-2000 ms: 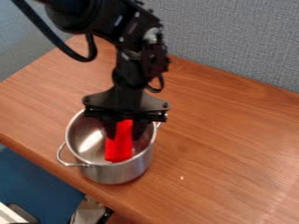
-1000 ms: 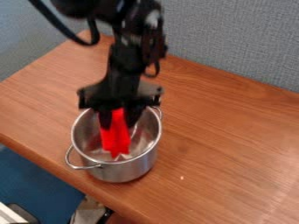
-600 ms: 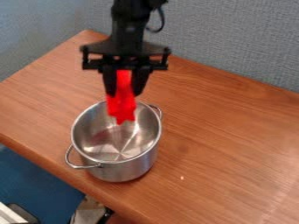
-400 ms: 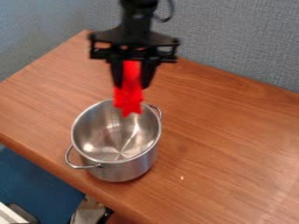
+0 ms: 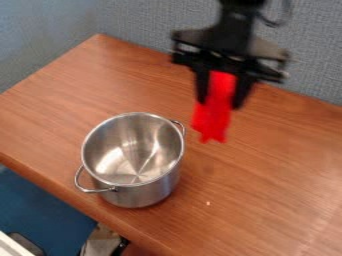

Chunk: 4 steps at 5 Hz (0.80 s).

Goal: Move the red object from the metal pot to the table

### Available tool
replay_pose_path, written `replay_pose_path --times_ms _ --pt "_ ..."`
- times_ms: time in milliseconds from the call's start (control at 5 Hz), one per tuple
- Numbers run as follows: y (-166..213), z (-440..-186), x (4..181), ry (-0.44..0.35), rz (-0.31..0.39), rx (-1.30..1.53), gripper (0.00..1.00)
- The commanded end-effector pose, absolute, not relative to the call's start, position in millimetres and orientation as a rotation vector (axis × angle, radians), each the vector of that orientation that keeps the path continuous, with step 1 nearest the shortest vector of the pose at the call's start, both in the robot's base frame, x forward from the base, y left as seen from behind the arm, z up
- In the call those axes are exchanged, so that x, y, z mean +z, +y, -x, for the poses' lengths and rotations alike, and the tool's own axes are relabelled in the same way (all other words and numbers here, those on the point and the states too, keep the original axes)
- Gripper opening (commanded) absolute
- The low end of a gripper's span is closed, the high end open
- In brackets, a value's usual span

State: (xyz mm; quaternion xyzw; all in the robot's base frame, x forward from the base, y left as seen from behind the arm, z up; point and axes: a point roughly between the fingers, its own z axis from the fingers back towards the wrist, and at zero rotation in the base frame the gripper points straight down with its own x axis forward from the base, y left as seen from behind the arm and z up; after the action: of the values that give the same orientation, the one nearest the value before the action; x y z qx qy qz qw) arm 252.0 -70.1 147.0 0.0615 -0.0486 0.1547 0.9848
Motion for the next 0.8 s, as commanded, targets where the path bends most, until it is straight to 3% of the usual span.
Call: replay_pose_path --times_ms 0,200,600 --pt "-105.5 -249.7 142.6 -0.123 -0.14 0.266 0.0" --pt "-129.7 -241.8 123.4 -0.098 -0.176 0.248 0.0" --pt "-128.9 -247.6 94.6 -0.07 -0.176 0.113 0.0"
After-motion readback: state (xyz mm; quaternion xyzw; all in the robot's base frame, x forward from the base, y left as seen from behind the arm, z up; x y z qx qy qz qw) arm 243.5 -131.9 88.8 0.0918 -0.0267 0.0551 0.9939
